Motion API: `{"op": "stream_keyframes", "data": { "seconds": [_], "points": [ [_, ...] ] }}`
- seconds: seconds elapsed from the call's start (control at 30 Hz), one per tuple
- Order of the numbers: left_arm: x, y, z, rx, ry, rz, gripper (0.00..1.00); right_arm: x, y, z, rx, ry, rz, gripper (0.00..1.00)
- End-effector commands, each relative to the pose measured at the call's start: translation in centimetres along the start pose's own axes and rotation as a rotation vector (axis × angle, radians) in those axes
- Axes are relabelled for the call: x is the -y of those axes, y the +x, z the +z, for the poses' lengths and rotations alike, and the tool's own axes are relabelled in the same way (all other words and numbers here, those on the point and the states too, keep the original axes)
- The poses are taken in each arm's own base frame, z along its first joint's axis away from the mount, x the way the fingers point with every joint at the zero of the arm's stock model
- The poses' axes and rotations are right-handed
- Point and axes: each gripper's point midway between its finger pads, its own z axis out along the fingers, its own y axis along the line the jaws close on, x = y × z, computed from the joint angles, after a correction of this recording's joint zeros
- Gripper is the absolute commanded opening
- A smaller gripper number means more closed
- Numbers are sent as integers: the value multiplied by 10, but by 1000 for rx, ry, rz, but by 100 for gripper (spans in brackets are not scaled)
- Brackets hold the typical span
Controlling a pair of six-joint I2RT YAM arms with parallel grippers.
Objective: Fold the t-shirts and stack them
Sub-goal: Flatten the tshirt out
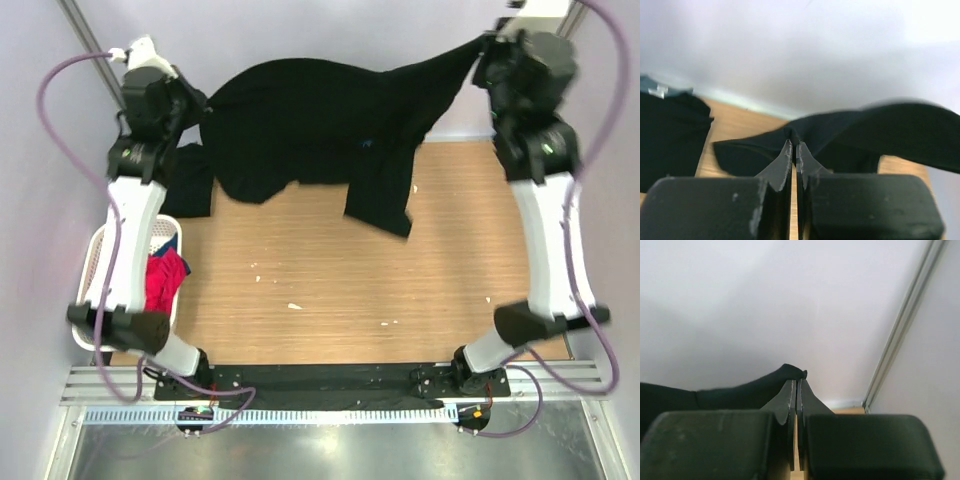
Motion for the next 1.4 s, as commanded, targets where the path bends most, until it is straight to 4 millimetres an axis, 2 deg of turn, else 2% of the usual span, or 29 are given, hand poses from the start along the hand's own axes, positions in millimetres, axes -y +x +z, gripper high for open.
{"op": "stream_keyframes", "data": {
  "seconds": [0.0,0.03,0.07,0.1,0.13,0.17,0.3,0.33,0.37,0.47,0.53,0.6,0.7,0.73,0.8,0.9,0.97,1.0,1.03,1.07,1.1,1.13,1.17,1.2,1.23,1.27,1.3,1.33,1.37],
  "points": [
    [25,-63,-79,199,126,16,0,20,-86,-64,264,-40,59,1],
    [27,-66,-93,211,145,17,0,25,-93,-76,281,-44,58,1],
    [32,-82,-126,268,181,15,0,27,-97,-87,293,-53,56,1],
    [34,-90,-146,299,203,27,0,33,-109,-110,318,-65,55,1],
    [33,-96,-162,330,210,27,0,37,-112,-120,324,-68,21,1],
    [33,-108,-193,384,226,17,0,39,-111,-128,325,-74,1,1],
    [36,-129,-248,458,268,-17,0,56,-122,-166,342,-58,-23,1],
    [37,-124,-253,429,279,-19,0,58,-129,-175,358,-68,-18,1],
    [39,-127,-261,430,289,-29,0,66,-147,-193,409,-61,-5,1],
    [40,-133,-285,439,305,-51,0,87,-172,-221,465,0,-37,1],
    [37,-132,-292,438,291,-60,0,96,-167,-215,430,57,-76,1],
    [26,-133,-286,438,228,-83,0,102,-165,-213,417,96,-83,1],
    [4,-114,-255,334,76,-96,0,97,-148,-192,355,107,-91,1],
    [1,-104,-232,282,42,-88,0,93,-137,-176,316,115,-108,1],
    [-4,-93,-212,235,4,-72,0,90,-122,-156,273,138,-126,1],
    [-20,-63,-159,164,-85,-36,0,68,-67,-101,143,122,-172,1],
    [-38,-20,-113,66,-156,-6,0,45,-2,-56,-1,91,-209,1],
    [-40,-13,-95,72,-162,-8,0,38,21,-41,-48,83,-216,1],
    [-46,4,-77,36,-179,-1,0,29,65,-26,-134,68,-232,1],
    [-56,34,-57,-30,-203,12,0,24,78,-11,-120,74,-223,1],
    [-57,54,-26,-63,-191,27,0,24,105,4,-144,86,-230,1],
    [-53,73,-8,-98,-143,37,0,19,151,17,-202,66,-245,1],
    [-52,91,8,-128,-116,46,0,20,158,31,-180,78,-230,1],
    [-51,111,39,-157,-91,71,0,18,190,48,-244,77,-238,1],
    [-43,118,50,-185,-50,70,0,14,178,58,-225,71,-215,1],
    [-41,124,61,-212,-38,73,0,8,180,62,-241,48,-193,1],
    [-25,101,65,-182,-1,68,0,1,175,68,-221,22,-177,1],
    [-23,105,76,-197,11,68,0,-2,160,73,-179,11,-160,1],
    [-15,95,77,-175,29,63,0,-8,146,76,-134,-12,-139,1]
  ]
}}
